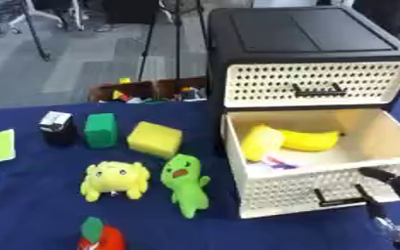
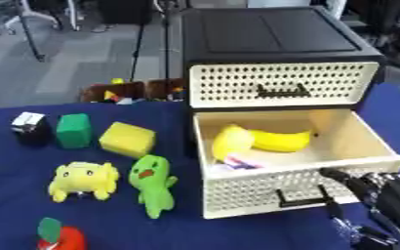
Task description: Pick up objects from table and place into drawer.
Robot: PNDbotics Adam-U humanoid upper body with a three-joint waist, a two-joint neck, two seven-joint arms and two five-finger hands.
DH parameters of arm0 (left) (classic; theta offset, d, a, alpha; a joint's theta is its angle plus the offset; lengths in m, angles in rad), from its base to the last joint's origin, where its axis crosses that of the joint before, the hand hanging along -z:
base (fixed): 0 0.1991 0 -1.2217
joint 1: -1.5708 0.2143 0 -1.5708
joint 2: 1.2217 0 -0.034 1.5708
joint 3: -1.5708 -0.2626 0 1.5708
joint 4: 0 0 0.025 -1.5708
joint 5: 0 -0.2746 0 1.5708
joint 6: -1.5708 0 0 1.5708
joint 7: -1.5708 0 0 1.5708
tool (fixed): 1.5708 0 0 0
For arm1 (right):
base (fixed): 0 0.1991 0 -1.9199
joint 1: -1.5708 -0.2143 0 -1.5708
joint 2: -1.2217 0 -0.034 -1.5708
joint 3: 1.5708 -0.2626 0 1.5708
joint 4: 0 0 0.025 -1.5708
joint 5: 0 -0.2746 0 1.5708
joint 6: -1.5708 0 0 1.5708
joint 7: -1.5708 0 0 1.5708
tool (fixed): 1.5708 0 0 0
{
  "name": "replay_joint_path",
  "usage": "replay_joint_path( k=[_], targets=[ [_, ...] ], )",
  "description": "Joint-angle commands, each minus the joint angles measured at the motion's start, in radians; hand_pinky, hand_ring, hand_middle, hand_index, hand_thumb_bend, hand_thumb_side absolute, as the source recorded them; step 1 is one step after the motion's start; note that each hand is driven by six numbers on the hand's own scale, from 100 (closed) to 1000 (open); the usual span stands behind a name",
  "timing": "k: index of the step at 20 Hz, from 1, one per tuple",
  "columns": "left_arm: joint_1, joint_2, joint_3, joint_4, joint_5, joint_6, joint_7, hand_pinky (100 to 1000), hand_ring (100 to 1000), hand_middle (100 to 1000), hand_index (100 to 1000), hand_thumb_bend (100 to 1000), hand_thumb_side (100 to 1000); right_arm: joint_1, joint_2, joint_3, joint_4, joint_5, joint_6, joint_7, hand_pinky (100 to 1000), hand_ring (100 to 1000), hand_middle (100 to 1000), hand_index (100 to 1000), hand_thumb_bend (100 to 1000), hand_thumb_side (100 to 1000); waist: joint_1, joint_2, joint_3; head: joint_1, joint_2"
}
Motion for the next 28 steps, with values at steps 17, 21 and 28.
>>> replay_joint_path(
  k=[17, 21, 28],
  targets=[
    [-0.004, 0.012, 0.009, -0.013, -0.005, 0.005, 0.008, 492, 710, 661, 875, 100, 796, -0.046, 0.079, -0.034, -0.005, -0.111, -0.170, -0.250, 199, 206, 108, 1000, 100, 305, 0.012, -0.014, -0.006, 0.110, 0.016],
    [-0.012, 0.022, 0.016, -0.013, -0.014, 0.007, 0.021, 494, 710, 665, 875, 100, 786, -0.071, 0.099, -0.027, -0.005, -0.188, -0.266, -0.491, 211, 262, 155, 959, 100, 507, 0.018, -0.015, -0.005, 0.154, 0.031],
    [-0.044, 0.113, 0.056, -0.013, -0.117, 0.052, 0.089, 502, 729, 704, 889, 200, 726, -0.120, 0.114, -0.042, -0.005, -0.332, -0.502, -0.629, 237, 360, 258, 826, 100, 624, 0.033, -0.028, 0.001, 0.198, 0.061]
  ],
)
